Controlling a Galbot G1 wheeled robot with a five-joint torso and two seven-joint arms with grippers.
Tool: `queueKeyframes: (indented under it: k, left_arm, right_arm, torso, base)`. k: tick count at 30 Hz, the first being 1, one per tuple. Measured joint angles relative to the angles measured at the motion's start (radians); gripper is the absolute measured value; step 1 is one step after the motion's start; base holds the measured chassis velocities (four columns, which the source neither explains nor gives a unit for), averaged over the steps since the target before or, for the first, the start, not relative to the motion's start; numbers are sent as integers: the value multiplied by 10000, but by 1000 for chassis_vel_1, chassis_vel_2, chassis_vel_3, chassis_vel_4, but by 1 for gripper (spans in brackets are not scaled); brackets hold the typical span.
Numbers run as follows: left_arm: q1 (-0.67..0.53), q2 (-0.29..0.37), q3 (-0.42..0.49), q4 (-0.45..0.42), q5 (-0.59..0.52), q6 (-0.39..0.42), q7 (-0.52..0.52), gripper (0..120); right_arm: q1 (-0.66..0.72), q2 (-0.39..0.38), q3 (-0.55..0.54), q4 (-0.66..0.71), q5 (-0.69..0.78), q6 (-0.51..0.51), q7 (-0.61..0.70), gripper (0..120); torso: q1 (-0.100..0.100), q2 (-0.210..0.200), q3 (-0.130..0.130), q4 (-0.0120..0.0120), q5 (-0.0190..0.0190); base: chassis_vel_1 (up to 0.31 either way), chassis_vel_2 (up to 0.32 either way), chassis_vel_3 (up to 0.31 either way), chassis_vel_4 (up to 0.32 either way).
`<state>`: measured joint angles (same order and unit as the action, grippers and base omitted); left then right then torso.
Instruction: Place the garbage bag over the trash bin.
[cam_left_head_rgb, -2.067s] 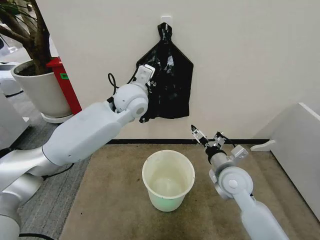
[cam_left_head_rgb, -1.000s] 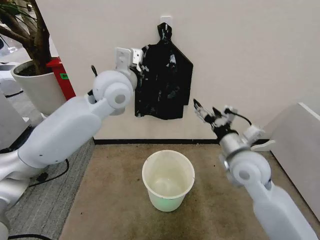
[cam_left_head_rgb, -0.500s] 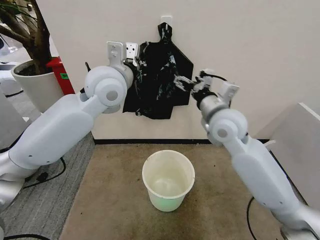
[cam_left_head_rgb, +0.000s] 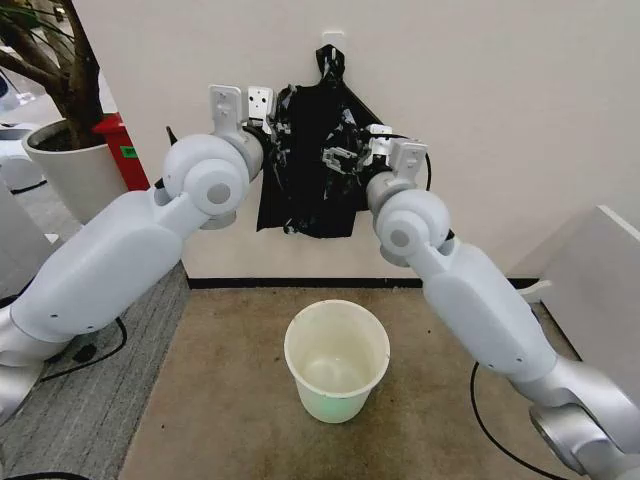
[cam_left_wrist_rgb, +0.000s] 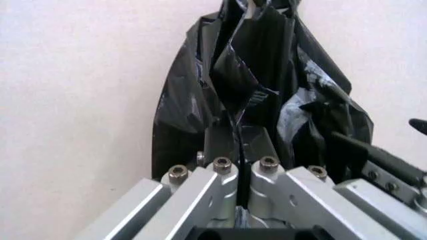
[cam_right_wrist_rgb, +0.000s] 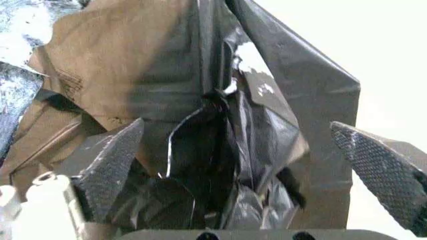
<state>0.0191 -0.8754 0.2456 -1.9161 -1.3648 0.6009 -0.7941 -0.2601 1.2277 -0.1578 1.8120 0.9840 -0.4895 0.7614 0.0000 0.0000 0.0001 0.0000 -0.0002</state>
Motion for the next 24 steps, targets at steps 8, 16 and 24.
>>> queueKeyframes:
  k: [8,16,24]
  left_arm:
    - [186,192,-267,-46,8,-180,216,0]
    - [453,374,-530,-125,17,-383,484,0]
    - [542,383,-611,-106,33,-395,544,0]
  right_arm:
    - [465,554,23,332,1505,435,948,74]
    - [821,1775,883,63,5518,1288,2559,63]
    - [769,2108,1612,-373,6819,1766,2755,68]
  torso:
    - [0,0,-1,-1,-2]
    - [-1,-2,-1,3,-2]
    - [-1,-1,-1,-2,2]
  base:
    - [0,0,0,0]
    - [0,0,0,0]
    - [0,0,0,0]
